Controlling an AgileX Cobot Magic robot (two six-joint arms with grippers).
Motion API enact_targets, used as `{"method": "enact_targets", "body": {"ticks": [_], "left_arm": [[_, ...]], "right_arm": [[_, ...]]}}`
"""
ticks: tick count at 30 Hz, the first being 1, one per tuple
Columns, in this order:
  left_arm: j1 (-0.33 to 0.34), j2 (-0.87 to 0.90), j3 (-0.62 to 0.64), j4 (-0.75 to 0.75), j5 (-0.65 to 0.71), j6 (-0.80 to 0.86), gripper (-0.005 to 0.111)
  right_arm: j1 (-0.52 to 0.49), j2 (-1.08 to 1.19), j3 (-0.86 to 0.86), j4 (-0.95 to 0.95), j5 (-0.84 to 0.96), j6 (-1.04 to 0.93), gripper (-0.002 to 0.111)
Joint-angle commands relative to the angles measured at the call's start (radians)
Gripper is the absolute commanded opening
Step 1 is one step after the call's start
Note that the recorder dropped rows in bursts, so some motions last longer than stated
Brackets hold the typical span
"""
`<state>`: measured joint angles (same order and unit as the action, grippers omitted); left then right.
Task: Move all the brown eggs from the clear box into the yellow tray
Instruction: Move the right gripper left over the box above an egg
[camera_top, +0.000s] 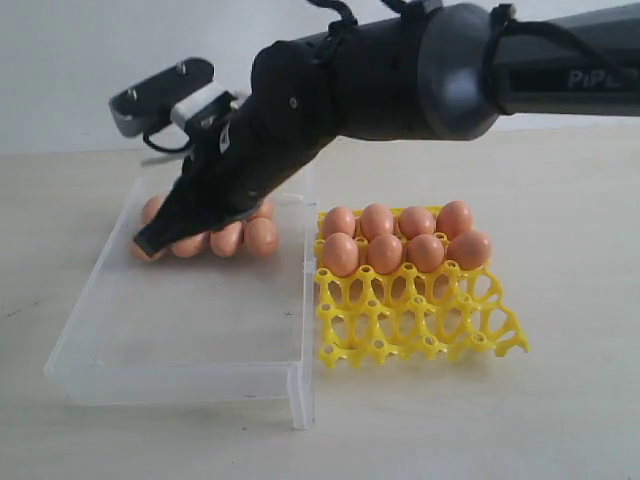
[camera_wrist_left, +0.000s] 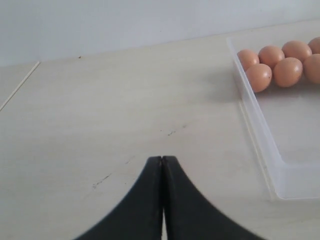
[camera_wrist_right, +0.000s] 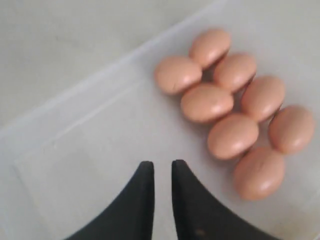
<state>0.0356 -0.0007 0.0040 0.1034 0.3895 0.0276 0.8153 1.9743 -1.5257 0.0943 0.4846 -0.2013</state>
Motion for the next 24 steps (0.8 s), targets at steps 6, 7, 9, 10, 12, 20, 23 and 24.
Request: {"method": "enact_targets", "body": {"ticks": [6,7,9,10,12,20,23,24], "left_arm": [[-0.006,0.001,-0.004,-0.002,-0.009,-0.005,0.0],[-0.006,0.001,-0.004,-0.002,-0.009,-0.005,0.0],[-0.006,0.001,-0.004,-0.002,-0.009,-0.005,0.0],[-0.006,0.001,-0.004,-0.002,-0.009,-0.005,0.0],[-0.006,0.001,-0.004,-0.002,-0.009,-0.005,0.0],[-0.006,0.001,-0.004,-0.002,-0.009,-0.005,0.0],[-0.006,0.001,-0.004,-0.002,-0.009,-0.005,0.0],[-0.006,0.001,-0.004,-0.002,-0.009,-0.005,0.0]], "right_arm": [[-0.103,0.125,-0.198,0.003,-0.089,0.223,0.053],[-0.115,0.151,-0.224,0.003,-0.087,0.251,0.053],[-0.13,0.196,-0.268,0.001,-0.081,0.283,0.053],[-0.132,0.221,-0.293,0.001,-0.066,0.283,0.053],[-0.136,0.265,-0.338,-0.004,-0.025,0.283,0.053],[-0.149,0.42,-0.503,-0.207,0.119,0.568,0.053],[-0.156,0.449,-0.548,-0.27,0.154,0.643,0.053],[-0.159,0.461,-0.563,-0.28,0.169,0.655,0.053]]}}
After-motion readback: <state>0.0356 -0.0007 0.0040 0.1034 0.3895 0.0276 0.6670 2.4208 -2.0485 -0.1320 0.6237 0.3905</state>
